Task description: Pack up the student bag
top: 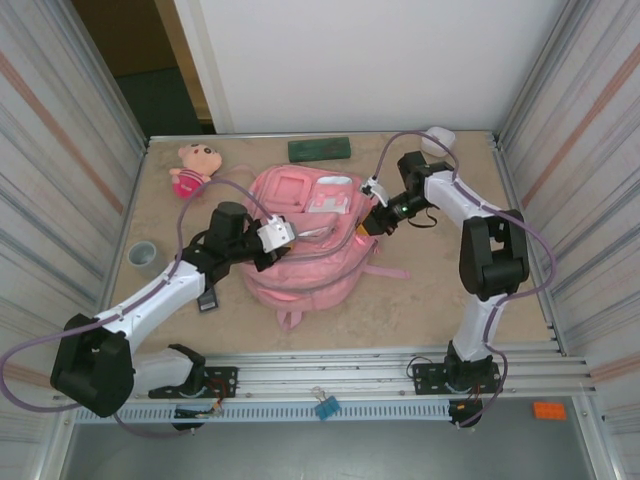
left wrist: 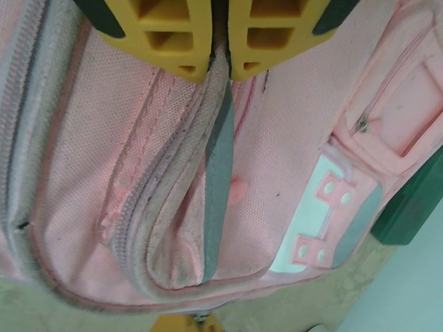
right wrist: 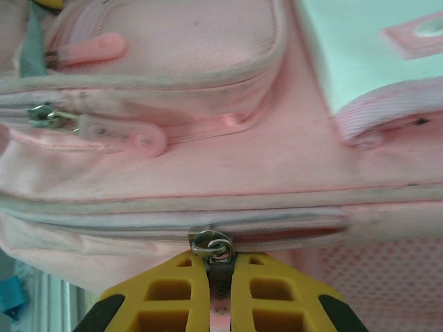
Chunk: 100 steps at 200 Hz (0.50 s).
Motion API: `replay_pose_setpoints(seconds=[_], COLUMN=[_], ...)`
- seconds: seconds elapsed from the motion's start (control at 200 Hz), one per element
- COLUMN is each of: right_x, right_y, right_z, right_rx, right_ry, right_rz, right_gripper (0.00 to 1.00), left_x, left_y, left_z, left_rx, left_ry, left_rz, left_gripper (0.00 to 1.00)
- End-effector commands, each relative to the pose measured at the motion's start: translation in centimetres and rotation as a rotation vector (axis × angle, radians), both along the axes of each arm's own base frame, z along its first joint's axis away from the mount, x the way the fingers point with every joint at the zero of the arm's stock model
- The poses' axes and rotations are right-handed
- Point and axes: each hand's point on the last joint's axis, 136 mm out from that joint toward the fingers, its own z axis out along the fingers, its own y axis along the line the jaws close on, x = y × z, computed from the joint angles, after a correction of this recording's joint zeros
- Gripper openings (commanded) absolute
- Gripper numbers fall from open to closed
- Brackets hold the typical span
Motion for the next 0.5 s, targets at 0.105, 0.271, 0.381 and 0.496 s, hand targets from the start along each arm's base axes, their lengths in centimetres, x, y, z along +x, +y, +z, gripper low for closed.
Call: replay_pose_setpoints(seconds=[0.105,0.271,0.381,0.496], right_x=[-4.7,-6.6,-6.1,-5.2], right_y=[1.8,3.3,3.6,3.7], right_z=[3.0,2.9,2.4,1.8], right_rx=[0.021,0.064,0.088,0.097], right_ry=[0.113,0.170,0.191,0.203], right_rz=[-0.022,-0.011,-0.059,-0.114], right_gripper=[0.01,0.04,0.14,0.22], left_x=[4.2,4.0,3.7,3.4], left_y=[2.2,1.6,1.2,0.9], left_z=[3.2,3.3,3.6,4.0], left_rx=[-0.020,-0.039,-0.052,-0.059], left_ry=[-0.101,-0.100,-0.105,-0.115], left_rz=[0.289,0.275,0.260,0.246], left_gripper=[0.00,0.00,0.00,0.00])
